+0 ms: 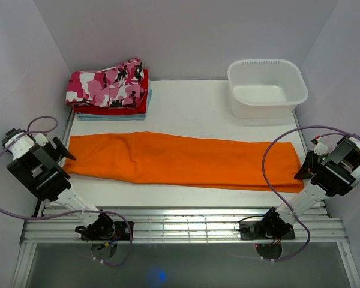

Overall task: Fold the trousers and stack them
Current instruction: Fold the trousers

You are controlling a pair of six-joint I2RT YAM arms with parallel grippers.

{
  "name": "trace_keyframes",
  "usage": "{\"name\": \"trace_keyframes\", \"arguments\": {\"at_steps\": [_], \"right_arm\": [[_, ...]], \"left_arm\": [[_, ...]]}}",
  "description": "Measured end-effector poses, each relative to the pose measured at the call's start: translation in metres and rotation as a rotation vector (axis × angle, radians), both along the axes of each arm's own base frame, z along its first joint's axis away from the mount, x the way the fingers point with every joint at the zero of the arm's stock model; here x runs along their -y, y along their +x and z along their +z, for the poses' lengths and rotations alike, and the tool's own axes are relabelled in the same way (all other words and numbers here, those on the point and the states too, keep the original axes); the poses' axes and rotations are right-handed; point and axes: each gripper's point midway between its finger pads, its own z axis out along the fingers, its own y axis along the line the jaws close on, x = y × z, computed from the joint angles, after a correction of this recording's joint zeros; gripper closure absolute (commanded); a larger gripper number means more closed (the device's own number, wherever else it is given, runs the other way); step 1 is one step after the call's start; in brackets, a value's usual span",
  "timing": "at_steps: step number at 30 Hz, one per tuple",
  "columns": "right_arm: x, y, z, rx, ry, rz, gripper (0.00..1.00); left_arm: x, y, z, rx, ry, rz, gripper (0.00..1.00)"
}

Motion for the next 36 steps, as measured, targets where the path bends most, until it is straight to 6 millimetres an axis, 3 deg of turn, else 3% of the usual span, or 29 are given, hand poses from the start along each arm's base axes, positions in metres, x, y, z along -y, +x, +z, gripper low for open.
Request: {"name": "trace_keyframes", "arguments": {"at_steps": [10, 18, 21, 26, 29, 32, 33, 36], "right_arm": [[0.001, -0.001, 0.0, -0.001, -0.006, 0.008, 0.92], [0.001, -0.001, -0.001, -0.002, -0.008, 0.01, 0.92], [0.002, -0.002, -0.001, -0.003, -0.01, 0.012, 0.92], [0.002, -0.002, -0.001, -0.005, -0.012, 0.016, 0.92], [0.003, -0.003, -0.001, -0.007, -0.017, 0.021, 0.92], [0.003, -0.003, -0.002, -0.007, -0.019, 0.025, 0.92], [0.003, -0.003, -0.002, -0.008, -0.02, 0.025, 0.92], [0.004, -0.004, -0.002, -0.008, -0.022, 0.028, 0.92]], "left_arm": [[-0.024, -0.015, 0.018, -0.017, 0.179, 0.104, 0.18], [-0.013, -0.023, -0.012, -0.063, 0.127, 0.143, 0.18], [-0.012, -0.019, -0.018, -0.056, 0.104, 0.163, 0.23], [-0.01, -0.002, -0.017, 0.018, 0.068, 0.185, 0.5], [-0.009, 0.01, -0.013, 0.082, 0.048, 0.183, 0.61], [-0.004, 0.024, -0.006, 0.158, 0.005, 0.171, 0.96], [-0.002, 0.028, -0.004, 0.184, -0.014, 0.161, 1.0], [0.006, 0.041, 0.007, 0.267, -0.071, 0.127, 1.0]]}}
